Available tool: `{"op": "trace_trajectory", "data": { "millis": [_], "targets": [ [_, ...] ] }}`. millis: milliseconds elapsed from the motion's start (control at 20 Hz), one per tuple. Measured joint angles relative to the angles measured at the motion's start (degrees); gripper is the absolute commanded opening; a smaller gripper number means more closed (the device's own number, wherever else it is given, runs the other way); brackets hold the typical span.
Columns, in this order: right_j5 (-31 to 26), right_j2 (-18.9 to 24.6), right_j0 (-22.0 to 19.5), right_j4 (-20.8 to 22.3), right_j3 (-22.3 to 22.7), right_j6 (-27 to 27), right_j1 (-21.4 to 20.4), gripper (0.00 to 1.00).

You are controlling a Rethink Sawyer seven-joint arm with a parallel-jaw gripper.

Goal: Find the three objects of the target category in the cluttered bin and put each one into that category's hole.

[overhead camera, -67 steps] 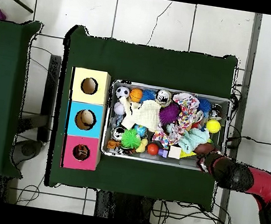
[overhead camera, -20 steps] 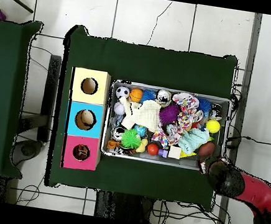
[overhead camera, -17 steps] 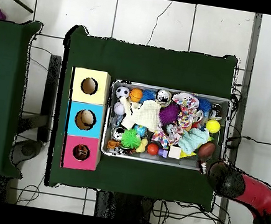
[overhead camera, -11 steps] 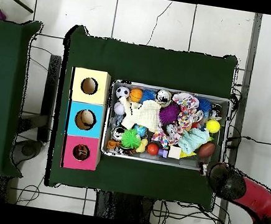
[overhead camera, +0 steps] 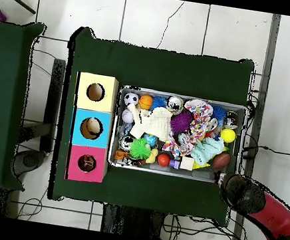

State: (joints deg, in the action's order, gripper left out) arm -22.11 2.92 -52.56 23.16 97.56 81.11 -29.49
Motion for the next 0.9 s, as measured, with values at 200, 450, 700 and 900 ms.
{"op": "trace_trajectory", "data": {
  "millis": [200,450,700,900],
  "targets": [
    [1.1,-1.6,0.8,-3.7,0.0,3.0,0.7,1.0],
    [4.4,-1.7,0.3,-6.3,0.0,4.3,3.0,1.0],
    [10.4,-1.3,-0.2,-8.1,0.1,4.4,6.6,1.0],
    [12.5,-0.9,-0.4,-8.7,0.2,4.3,7.2,1.0]
  ]
}}
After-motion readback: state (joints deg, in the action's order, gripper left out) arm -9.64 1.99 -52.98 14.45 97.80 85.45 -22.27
